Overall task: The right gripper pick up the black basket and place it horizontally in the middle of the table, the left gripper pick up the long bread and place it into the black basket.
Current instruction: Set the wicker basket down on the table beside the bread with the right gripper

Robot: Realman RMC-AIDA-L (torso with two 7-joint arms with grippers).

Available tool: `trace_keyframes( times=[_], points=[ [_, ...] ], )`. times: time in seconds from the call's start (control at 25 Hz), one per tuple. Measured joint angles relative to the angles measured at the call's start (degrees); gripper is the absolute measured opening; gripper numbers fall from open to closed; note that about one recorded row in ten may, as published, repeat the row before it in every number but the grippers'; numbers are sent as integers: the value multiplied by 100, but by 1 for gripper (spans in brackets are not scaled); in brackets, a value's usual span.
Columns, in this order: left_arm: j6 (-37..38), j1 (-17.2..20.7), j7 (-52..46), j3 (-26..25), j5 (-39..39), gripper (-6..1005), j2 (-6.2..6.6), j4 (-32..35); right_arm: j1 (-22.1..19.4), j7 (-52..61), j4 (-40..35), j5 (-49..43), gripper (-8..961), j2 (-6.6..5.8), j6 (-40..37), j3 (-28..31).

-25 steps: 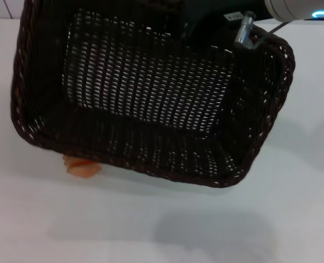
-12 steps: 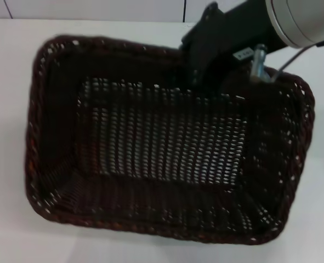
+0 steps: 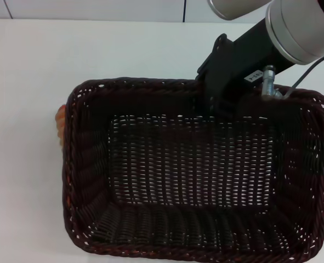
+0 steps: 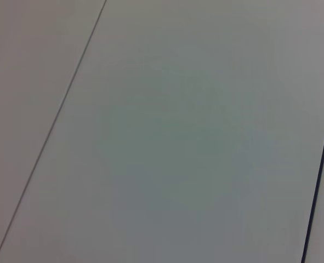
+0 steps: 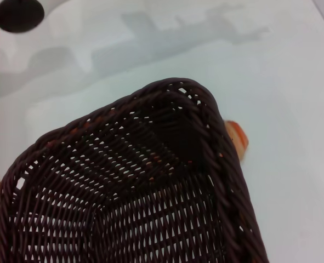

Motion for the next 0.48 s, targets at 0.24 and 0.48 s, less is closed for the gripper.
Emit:
trace_keyframes(
  times=[0.24, 0.48],
  points=[
    [0, 0, 2, -49, 0, 857, -7, 4, 182, -18, 521, -123, 144, -7, -24, -50],
    [24, 42, -24, -52, 0, 857, -13, 3, 245, -100, 889, -236, 143, 31, -271, -277]
  ],
)
